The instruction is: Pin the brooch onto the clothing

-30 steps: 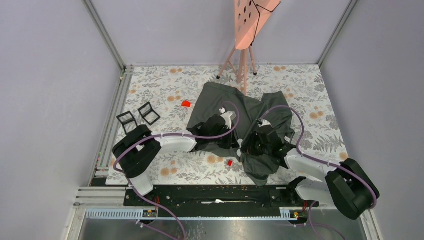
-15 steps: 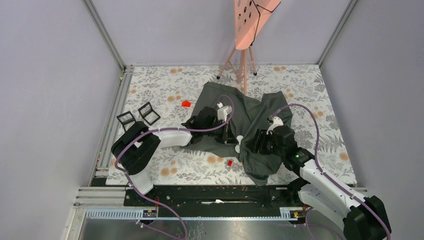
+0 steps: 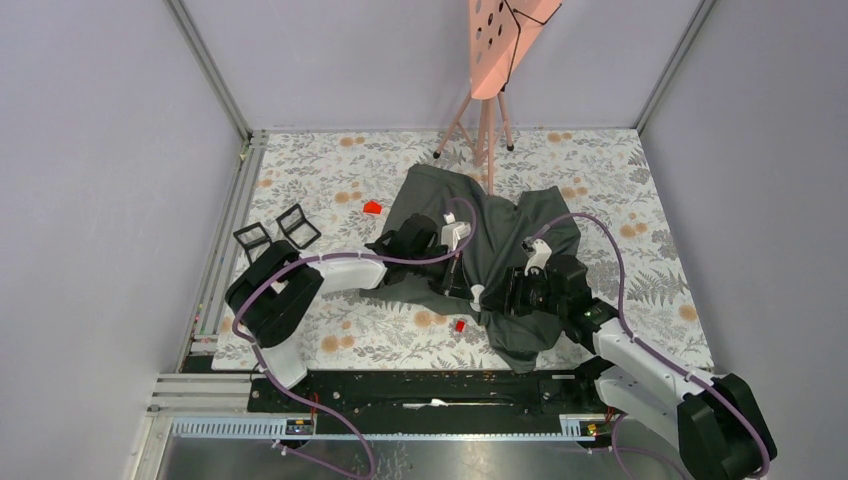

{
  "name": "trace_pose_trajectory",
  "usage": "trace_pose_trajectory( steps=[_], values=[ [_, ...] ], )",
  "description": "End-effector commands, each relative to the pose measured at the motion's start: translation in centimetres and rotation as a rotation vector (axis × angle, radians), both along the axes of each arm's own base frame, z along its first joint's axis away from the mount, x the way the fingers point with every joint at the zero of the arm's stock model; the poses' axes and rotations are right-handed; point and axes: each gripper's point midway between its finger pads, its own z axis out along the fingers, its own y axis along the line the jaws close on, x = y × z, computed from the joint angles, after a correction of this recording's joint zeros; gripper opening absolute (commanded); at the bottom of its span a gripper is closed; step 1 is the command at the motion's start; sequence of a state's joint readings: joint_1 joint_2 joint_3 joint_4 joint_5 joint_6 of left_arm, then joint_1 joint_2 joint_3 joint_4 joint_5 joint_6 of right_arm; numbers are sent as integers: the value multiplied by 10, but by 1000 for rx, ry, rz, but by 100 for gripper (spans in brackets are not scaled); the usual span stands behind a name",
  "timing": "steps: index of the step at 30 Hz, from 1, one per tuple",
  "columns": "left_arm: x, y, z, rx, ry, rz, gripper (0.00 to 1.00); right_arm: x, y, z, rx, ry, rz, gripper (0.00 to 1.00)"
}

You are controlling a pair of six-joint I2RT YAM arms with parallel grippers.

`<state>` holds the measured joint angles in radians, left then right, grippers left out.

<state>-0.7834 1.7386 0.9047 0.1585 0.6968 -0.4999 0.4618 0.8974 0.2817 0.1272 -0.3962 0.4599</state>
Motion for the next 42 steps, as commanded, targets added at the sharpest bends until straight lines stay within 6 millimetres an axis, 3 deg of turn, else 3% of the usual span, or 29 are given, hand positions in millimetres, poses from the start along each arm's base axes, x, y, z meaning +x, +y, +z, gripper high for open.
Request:
trace_pose_trajectory(
  steps=[1, 12, 42],
  values=[
    [3, -10, 18, -64, -44, -69, 0, 4, 15, 20, 81, -72, 72, 51],
    [-3, -8, 19, -73, -62, -118, 0, 6, 17, 12, 72, -52, 85, 36],
    [-21, -6, 32, -123, -93, -259, 0, 6, 22, 5, 64, -35, 126, 41]
  ],
)
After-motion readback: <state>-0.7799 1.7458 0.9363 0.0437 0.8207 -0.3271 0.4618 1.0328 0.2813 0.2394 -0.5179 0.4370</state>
